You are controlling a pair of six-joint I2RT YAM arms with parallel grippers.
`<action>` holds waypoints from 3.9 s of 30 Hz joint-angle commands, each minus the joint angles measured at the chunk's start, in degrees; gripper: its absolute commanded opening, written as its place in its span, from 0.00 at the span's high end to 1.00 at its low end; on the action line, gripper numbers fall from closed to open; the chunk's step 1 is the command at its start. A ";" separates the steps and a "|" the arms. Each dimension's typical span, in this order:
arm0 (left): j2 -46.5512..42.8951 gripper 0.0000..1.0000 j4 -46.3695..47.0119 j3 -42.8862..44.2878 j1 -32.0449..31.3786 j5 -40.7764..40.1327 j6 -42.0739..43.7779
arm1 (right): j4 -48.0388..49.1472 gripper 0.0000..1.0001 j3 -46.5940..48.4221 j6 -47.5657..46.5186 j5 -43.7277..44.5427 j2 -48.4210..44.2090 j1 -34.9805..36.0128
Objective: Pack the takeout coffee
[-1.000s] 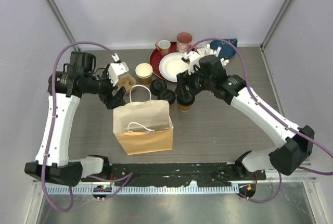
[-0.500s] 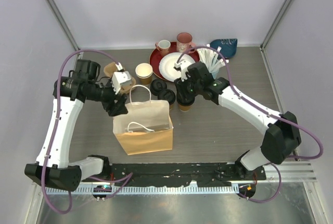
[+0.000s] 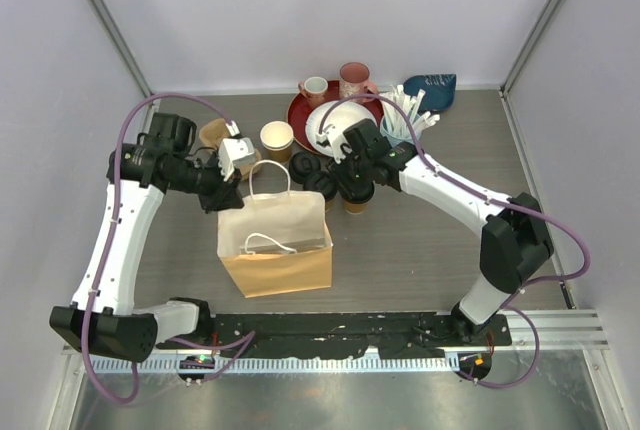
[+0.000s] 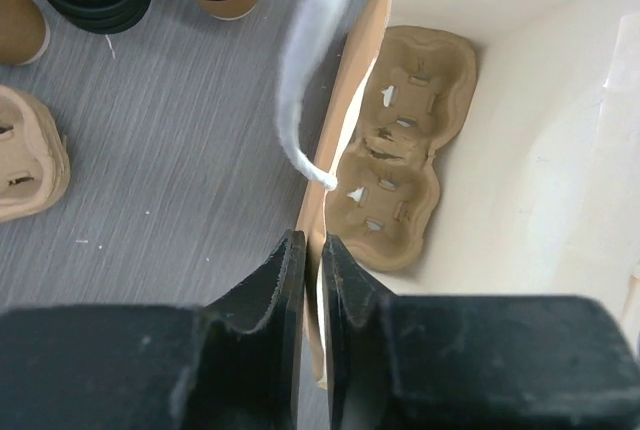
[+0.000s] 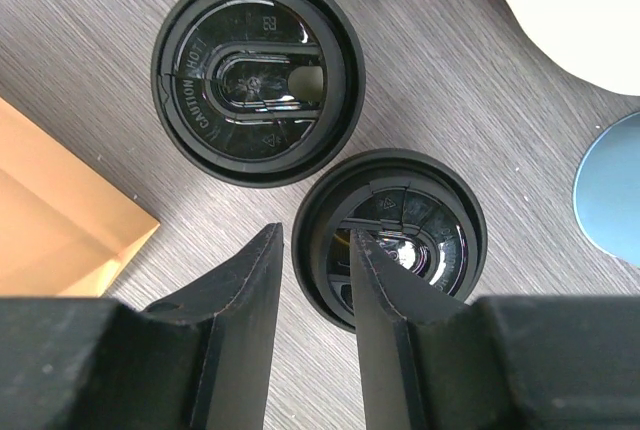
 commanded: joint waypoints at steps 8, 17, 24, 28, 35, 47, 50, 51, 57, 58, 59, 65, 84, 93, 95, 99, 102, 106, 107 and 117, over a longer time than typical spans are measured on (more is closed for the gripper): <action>-0.50 1.00 -17.65 0.36 -0.52 3.26 1.61 | -1.80 0.64 3.60 -4.10 2.16 2.03 0.08; -0.67 1.00 -17.65 1.24 -0.52 3.61 0.47 | -1.02 0.69 1.84 -6.39 2.51 2.64 0.17; -0.76 1.00 -17.65 1.50 -0.52 3.00 0.11 | -1.27 0.88 1.31 -7.44 2.69 2.47 0.08; -0.76 1.00 -17.65 1.77 -0.52 2.65 0.11 | -2.33 0.99 1.66 -7.01 1.90 0.72 0.17; -1.02 1.00 -15.02 3.00 -0.52 0.55 -2.87 | -7.50 0.99 4.82 -4.20 1.63 -3.59 0.17; -11.21 1.00 -5.61 3.00 -1.13 -3.50 -8.85 | -21.30 0.99 16.24 -0.33 -3.47 -14.84 2.44; -12.71 1.00 -6.13 3.44 -1.22 -5.96 -9.20 | -24.82 0.99 20.37 -1.81 -1.10 -16.52 5.87; -12.80 1.00 -6.66 3.18 -1.22 -6.84 -9.29 | -25.96 0.99 22.82 -2.43 -0.49 -16.69 8.32; -10.70 1.00 -8.33 2.65 -1.22 -6.67 -12.10 | -32.73 0.99 34.24 -4.28 -0.13 -16.26 14.57; -10.34 1.00 -8.42 2.91 -1.22 -6.50 -12.54 | -34.22 0.99 35.84 -4.46 -0.13 -15.82 15.28; -9.82 1.00 -8.33 3.00 -1.22 -6.32 -12.98 | -35.10 0.99 37.59 -4.89 -0.21 -15.55 15.72; -7.36 1.00 -6.84 2.12 -1.22 -5.79 -14.74 | -36.96 0.99 44.37 -6.91 -3.98 -14.41 19.06; -1.91 1.00 -12.64 4.58 -1.22 0.10 -5.25 | -40.03 0.99 51.41 -22.91 -6.89 -0.26 28.64; 0.38 1.00 -14.66 6.16 -1.22 1.76 -2.70 | -42.23 0.99 47.72 -30.73 -13.82 3.78 24.79; 1.00 1.00 -14.14 6.08 -1.22 1.59 -2.70 | -42.32 0.99 48.33 -31.70 -14.98 4.83 22.77; 1.96 1.00 -14.31 5.99 -1.22 1.06 -1.65 | -44.42 0.99 51.14 -34.16 -16.56 8.78 20.65; 2.67 1.00 -15.01 6.51 -1.22 1.41 -1.12 | -45.39 0.99 51.32 -35.48 -18.76 10.20 19.86; 3.46 1.00 -15.45 6.34 -1.13 1.68 -0.41 | -45.57 0.99 49.22 -36.01 -19.38 11.34 19.86; 3.72 1.00 -15.10 6.25 -1.22 1.42 -0.67 | -45.40 0.99 48.52 -36.10 -19.38 11.17 19.94; 4.69 1.00 -13.51 5.37 -1.13 0.88 -0.51 | -43.29 0.99 41.30 -37.06 -20.69 11.43 17.75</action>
